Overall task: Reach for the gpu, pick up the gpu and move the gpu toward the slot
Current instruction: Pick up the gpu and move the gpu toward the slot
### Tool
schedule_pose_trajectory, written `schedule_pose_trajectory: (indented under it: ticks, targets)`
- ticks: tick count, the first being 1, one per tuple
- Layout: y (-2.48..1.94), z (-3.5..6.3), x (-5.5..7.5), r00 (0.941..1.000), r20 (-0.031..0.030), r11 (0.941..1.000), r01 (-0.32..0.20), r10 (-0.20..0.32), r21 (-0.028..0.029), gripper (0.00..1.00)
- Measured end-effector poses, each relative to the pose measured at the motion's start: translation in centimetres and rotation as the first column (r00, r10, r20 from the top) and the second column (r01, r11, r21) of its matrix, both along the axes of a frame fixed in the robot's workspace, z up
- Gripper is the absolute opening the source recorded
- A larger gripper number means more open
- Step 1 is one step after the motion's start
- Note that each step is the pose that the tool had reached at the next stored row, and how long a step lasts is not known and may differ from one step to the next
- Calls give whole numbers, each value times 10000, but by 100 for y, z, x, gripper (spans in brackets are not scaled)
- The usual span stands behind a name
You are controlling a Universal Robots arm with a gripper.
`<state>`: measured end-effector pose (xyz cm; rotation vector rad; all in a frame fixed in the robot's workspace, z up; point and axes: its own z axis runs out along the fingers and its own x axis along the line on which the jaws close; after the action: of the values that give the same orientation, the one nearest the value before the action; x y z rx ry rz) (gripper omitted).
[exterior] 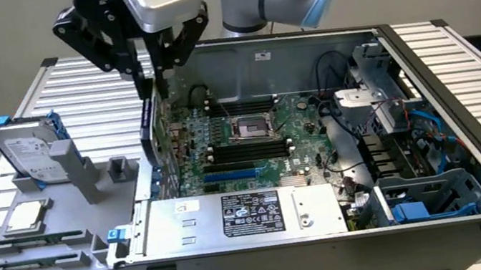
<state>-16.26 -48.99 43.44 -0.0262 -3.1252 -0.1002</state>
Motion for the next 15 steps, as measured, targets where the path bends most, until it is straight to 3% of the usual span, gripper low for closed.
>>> schedule_pose_trajectory:
  ticks: [8, 15]
  targets:
    - [6, -49, 362, 10000, -14, 10000, 0, 0, 0, 27]
    - [65, -99, 681, 10000, -20, 10000, -1, 1, -1, 27]
